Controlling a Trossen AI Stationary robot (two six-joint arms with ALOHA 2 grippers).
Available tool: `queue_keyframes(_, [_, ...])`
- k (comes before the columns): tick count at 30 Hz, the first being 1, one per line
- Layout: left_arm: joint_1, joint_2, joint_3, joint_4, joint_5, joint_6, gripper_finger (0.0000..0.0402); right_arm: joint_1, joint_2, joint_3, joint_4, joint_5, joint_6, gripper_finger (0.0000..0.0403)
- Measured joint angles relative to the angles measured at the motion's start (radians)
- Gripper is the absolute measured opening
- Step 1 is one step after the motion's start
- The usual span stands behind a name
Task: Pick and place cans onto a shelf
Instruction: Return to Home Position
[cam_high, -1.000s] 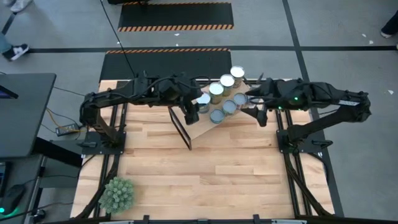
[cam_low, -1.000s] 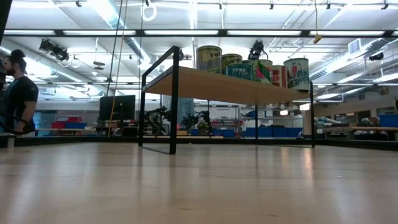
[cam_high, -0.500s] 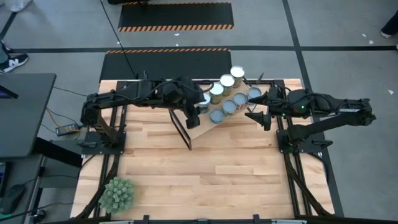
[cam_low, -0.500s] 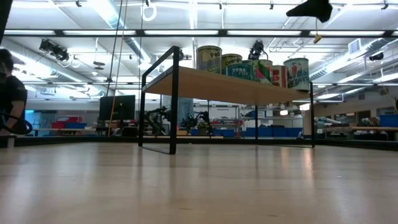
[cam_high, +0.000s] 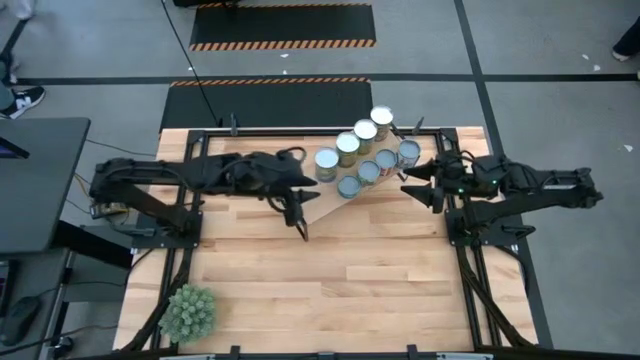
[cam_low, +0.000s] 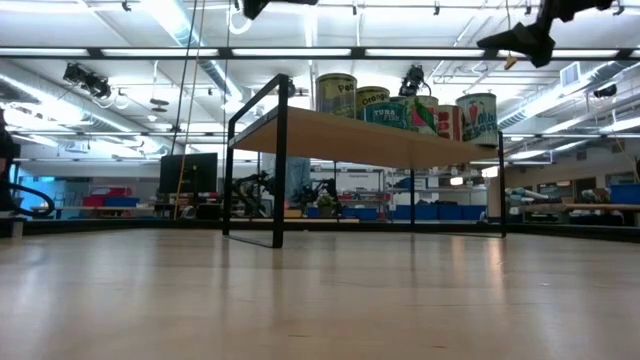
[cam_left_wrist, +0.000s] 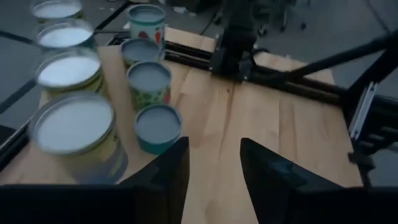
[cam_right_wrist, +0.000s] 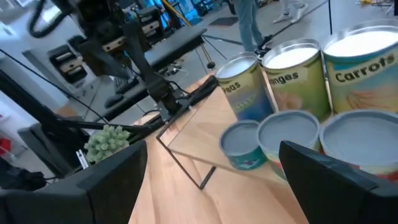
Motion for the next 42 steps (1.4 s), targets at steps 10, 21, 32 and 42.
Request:
queue_keyframes(10, [0.010, -0.243, -0.337, 0.261, -0.029, -0.159, 0.0148, 0.000, -0.128, -0.094, 0.023, 0.000, 0.080, 0.0365])
queue_keyframes(21, [0.009, -0.527, -0.655, 0.417, -0.143, -0.338, 0.0148, -0.001, -0.243, -0.194, 0.065, 0.021, 0.147, 0.0349])
queue_keyframes(32, [0.002, -0.792, -0.870, 0.469, -0.249, -0.420, 0.0148, -0.001, -0.380, -0.321, 0.180, 0.024, 0.179, 0.0348])
queue_keyframes(42, [0.002, -1.004, -1.073, 0.571, -0.338, -0.486, 0.0140, -0.001, -0.492, -0.402, 0.177, 0.028, 0.216, 0.0348])
